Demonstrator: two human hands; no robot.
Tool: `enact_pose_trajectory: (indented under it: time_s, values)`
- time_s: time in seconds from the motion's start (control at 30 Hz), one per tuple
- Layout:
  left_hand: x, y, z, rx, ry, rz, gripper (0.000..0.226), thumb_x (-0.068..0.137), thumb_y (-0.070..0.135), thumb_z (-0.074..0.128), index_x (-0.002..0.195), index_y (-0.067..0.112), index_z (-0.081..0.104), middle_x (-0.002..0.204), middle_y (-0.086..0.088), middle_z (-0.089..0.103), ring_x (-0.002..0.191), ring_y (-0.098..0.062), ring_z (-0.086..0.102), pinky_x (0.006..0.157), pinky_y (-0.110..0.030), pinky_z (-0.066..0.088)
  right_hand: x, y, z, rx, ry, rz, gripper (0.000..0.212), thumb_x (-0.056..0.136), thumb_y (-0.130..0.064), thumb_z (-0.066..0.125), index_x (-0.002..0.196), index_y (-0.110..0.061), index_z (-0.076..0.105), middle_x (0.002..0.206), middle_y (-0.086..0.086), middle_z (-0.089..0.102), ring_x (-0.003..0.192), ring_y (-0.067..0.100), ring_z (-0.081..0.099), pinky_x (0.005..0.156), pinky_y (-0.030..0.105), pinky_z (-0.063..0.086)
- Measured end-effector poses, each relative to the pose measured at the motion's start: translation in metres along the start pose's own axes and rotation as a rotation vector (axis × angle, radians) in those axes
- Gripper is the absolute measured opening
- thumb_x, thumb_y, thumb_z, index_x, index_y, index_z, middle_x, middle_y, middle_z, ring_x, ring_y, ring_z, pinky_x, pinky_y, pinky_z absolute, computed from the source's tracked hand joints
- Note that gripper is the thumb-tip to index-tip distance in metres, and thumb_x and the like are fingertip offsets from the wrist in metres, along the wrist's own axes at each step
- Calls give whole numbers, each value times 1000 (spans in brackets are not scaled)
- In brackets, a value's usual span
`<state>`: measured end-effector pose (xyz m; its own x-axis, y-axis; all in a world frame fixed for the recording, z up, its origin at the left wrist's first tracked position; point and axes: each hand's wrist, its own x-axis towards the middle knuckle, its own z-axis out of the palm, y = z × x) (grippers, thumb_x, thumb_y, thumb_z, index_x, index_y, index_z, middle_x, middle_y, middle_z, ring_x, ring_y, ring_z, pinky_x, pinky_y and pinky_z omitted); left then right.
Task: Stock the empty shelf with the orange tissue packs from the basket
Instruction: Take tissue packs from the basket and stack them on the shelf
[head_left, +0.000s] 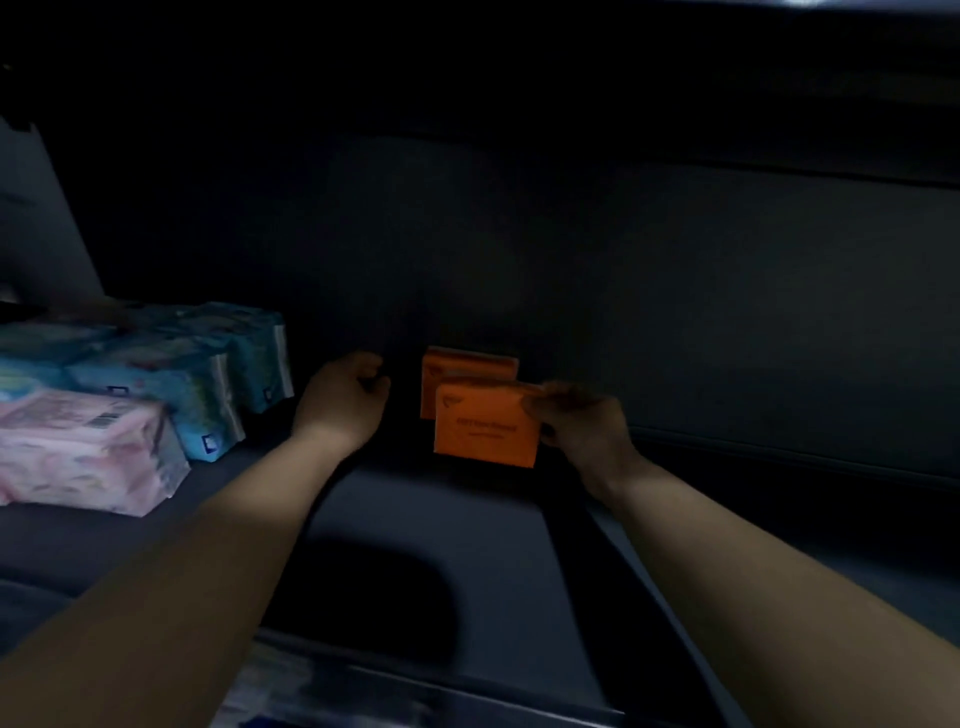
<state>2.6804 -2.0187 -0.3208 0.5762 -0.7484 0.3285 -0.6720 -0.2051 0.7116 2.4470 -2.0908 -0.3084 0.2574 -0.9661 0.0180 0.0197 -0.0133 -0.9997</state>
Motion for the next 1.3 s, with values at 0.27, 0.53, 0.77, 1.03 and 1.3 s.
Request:
enact_pose_trajectory:
  time_s: [0.27,0.53,0.77,1.03,1.3]
  values:
    - [-34,1,-13,55,86,49,34,89,21,57,122,14,60,117,-7,66,106,-28,61,88,-32,48,-1,10,24,-207,13,-111,11,78,-7,70,88,-13,70,98,11,71,90,26,68,84,50,54]
    - [-67,36,-19,169,94,139,39,88,22,58,126,15,58,121,-7,63,108,-28,60,86,-32,48,-26,3,-12,-645,-68,-166,49,83,-42,65,128,-27,55,127,-4,60,112,15,59,95,33,49]
    - [-124,88,-34,317,-48,204,27,89,25,51,113,16,60,106,-9,63,96,-30,59,78,-42,51,-97,-33,-74,-977,10,-270,58,88,-36,61,141,-17,43,142,7,47,130,25,43,107,33,37]
    - [-241,184,-25,247,-171,302,41,89,27,53,129,20,52,121,-7,59,110,-31,53,89,-40,45,-240,-71,-185,-1124,116,-238,58,88,-33,61,141,-17,42,146,4,43,135,20,36,114,33,24]
    - [-366,280,4,175,-293,441,42,88,30,53,129,21,51,124,-7,58,113,-32,53,93,-40,45,-374,-78,-309,-1145,231,-90,59,87,-32,63,140,-16,44,142,7,48,131,25,44,110,34,31]
